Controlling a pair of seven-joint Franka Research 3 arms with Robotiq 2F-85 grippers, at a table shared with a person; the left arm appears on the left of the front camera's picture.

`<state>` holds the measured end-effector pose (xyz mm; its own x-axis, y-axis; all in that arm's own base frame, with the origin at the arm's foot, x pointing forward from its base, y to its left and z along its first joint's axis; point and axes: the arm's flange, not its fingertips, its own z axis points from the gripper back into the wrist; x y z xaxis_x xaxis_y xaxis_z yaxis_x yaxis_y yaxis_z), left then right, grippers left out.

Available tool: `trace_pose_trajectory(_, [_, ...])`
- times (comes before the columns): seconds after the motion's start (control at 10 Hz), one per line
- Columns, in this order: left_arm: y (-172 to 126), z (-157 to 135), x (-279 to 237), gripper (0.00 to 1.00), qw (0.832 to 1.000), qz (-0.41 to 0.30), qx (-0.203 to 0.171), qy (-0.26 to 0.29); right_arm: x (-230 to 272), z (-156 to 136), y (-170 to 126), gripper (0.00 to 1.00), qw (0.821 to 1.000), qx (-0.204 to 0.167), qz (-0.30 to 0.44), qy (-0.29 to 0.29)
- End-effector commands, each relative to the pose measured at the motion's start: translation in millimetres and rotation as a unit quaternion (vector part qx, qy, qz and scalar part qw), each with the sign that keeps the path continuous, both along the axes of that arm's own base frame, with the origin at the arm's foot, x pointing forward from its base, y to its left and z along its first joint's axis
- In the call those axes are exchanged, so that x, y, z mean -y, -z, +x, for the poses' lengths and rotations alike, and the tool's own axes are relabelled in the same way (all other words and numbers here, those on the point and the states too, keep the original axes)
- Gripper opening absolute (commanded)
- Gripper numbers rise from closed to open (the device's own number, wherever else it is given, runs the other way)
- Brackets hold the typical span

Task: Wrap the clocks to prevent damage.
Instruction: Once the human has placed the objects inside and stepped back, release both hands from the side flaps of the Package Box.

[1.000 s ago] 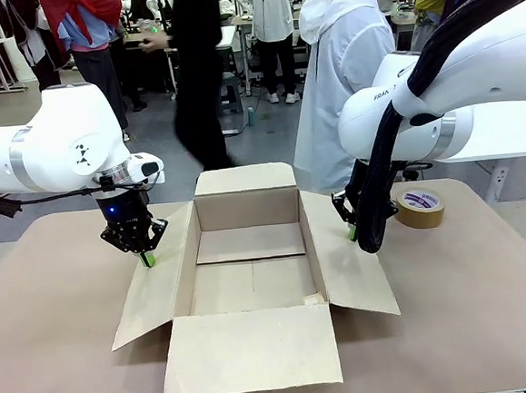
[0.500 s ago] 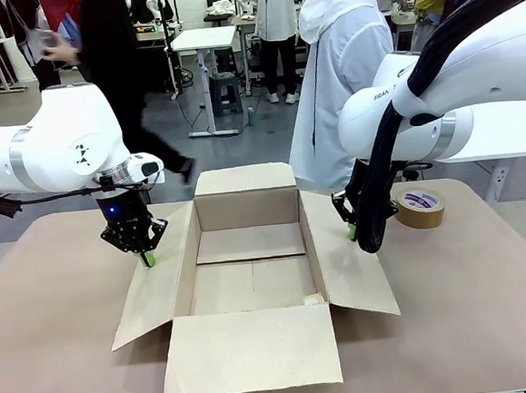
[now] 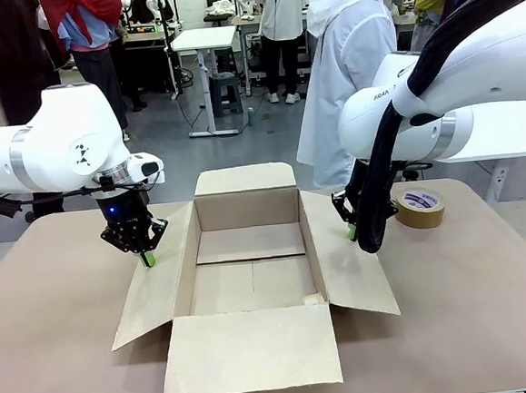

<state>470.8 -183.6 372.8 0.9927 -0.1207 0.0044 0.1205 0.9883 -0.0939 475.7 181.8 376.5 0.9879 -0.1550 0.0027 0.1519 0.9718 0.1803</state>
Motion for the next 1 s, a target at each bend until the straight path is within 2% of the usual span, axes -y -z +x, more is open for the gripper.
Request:
trace_pose_trajectory(0.0, [-2.1, -0.3, -0.5, 0.00, 1.000, 0.003, -0.002, 0.002, -1.0, -0.6, 1.1, 0.00, 1.000, -0.001, -0.013, 0.007])
trace_pose_trajectory(0.9, [-2.1, -0.3, -0.5, 0.00, 1.000, 0.003, -0.002, 0.002, -1.0, -0.6, 1.1, 0.00, 1.000, -0.001, -0.013, 0.007])
